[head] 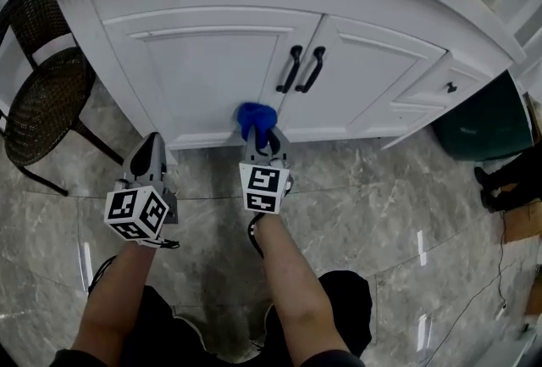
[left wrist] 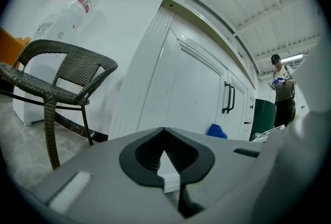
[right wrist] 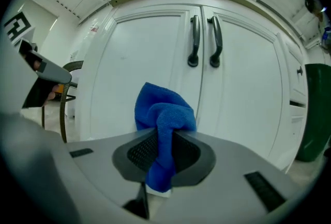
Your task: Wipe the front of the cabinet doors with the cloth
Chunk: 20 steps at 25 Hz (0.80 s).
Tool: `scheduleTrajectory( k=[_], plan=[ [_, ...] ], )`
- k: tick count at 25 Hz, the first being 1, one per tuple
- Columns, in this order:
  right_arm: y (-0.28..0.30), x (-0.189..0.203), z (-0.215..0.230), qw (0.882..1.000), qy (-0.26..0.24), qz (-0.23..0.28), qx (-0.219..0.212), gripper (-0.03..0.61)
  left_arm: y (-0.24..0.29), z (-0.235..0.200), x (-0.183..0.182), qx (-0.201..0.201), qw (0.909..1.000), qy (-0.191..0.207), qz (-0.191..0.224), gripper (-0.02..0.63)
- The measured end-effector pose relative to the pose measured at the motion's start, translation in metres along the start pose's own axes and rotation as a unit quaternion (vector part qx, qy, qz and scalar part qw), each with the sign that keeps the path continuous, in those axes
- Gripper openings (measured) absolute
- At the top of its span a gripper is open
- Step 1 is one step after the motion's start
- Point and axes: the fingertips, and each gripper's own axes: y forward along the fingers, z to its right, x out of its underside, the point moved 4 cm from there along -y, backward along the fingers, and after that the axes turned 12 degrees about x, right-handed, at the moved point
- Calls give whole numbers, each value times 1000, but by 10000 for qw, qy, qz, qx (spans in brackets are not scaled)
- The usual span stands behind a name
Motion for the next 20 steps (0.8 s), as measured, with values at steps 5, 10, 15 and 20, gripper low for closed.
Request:
scheduleTrajectory(
  k=[5, 10, 15, 20],
  plan=[
    [2, 15, 28, 9972, 258, -261, 650, 52, 3, -3, -3, 35, 10000, -27, 18, 0],
    [-5, 31, 4, 9977, 134, -419, 507, 52, -3, -12, -5, -73, 10000, -34, -28, 0],
    [-31, 20, -117, 9928, -318, 101, -1147, 52, -14, -22, -4, -200, 9996, -205, -43, 0],
    [-33, 21, -210, 9817, -238, 86, -1889, 52, -34, -33, -7, -219, 9995, 109, -180, 0]
  ],
)
